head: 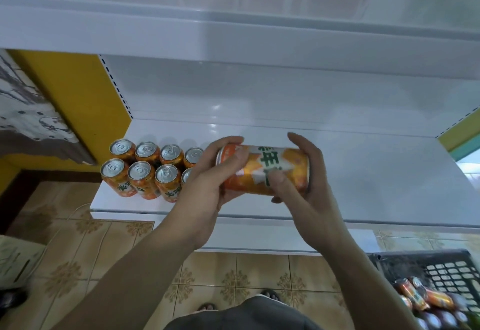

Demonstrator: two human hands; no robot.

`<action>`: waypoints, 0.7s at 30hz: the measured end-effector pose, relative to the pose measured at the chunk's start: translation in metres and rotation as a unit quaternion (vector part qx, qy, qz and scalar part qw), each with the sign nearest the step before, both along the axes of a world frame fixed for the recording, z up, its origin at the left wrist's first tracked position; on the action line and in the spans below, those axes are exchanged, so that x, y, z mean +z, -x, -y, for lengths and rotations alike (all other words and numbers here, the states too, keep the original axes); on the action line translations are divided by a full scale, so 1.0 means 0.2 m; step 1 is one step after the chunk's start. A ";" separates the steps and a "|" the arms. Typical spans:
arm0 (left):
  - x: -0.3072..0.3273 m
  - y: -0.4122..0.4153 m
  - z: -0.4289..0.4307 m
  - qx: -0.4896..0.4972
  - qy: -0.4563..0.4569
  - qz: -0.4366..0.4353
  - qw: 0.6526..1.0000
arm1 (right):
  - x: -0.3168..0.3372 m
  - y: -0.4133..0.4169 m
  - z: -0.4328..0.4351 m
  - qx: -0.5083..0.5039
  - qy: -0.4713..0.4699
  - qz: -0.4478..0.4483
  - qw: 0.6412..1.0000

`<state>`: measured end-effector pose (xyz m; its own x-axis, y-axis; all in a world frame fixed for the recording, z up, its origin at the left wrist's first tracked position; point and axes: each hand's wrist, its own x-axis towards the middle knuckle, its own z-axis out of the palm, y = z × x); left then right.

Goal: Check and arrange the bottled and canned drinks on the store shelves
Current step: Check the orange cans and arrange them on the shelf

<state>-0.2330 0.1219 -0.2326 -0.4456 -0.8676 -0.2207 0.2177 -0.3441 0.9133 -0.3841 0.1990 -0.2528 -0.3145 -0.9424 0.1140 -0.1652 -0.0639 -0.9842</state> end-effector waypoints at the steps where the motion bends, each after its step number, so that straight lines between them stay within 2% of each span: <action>1: 0.00 0.00 0.01 0.003 -0.011 0.008 1.000 | 0.00 0.00 0.00 0.006 0.003 -0.019 1.000; 3: -0.01 0.00 0.01 0.003 -0.009 0.038 0.999 | -0.01 0.00 -0.01 -0.004 0.000 -0.024 1.000; 4: -0.02 0.00 0.01 -0.001 0.012 0.052 0.999 | 0.00 -0.01 0.00 -0.021 -0.010 0.009 1.000; 6: -0.03 -0.01 0.00 -0.016 0.069 0.057 0.996 | 0.00 -0.04 0.02 -0.055 -0.069 0.139 0.986; 9: -0.05 -0.02 -0.02 -0.067 0.175 0.029 0.982 | -0.01 -0.05 0.06 -0.043 -0.199 0.326 0.923; 12: -0.08 -0.01 -0.02 -0.116 0.237 0.040 0.964 | -0.03 -0.03 0.07 0.029 -0.288 0.433 0.854; 14: -0.09 0.00 -0.02 -0.125 0.238 0.042 0.962 | -0.06 -0.01 0.07 0.070 -0.307 0.460 0.831; 21: -0.08 0.04 -0.01 -0.133 0.249 0.044 0.958 | -0.11 0.05 0.06 0.107 -0.299 0.484 0.816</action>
